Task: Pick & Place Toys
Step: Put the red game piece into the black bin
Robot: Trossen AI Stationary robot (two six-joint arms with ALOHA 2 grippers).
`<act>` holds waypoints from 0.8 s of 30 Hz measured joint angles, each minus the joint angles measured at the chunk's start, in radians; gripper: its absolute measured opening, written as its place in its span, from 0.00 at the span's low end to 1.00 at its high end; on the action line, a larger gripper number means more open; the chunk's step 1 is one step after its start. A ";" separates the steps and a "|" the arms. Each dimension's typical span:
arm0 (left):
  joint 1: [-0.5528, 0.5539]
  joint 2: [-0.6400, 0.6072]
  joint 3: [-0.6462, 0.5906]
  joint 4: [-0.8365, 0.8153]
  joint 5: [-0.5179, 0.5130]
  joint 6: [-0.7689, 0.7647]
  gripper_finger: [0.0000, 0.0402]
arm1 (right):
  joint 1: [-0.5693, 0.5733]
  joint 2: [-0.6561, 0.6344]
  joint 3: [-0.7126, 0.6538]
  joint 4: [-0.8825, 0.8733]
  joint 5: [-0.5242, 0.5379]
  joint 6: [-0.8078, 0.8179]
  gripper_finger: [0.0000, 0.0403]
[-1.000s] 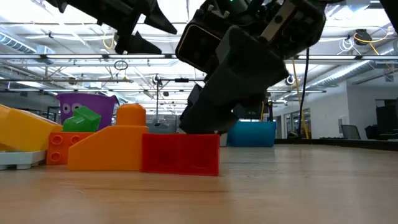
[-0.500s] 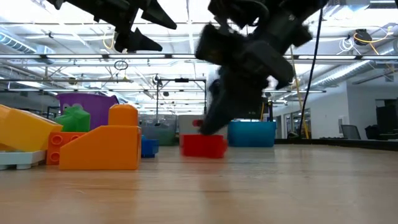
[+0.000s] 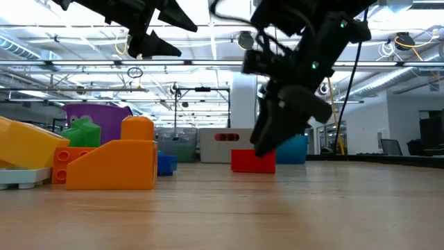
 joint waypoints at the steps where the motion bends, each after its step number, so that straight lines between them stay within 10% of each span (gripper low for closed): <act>1: 0.000 0.000 0.000 -0.002 0.000 -0.004 0.99 | -0.006 0.000 -0.001 -0.015 -0.011 0.004 0.73; 11: 0.000 0.000 0.000 -0.010 0.000 -0.008 0.99 | -0.087 0.027 -0.007 -0.005 -0.185 0.032 0.81; 24: -0.002 0.013 0.000 -0.022 0.042 -0.051 0.99 | -0.112 0.029 -0.057 0.084 -0.234 0.019 0.58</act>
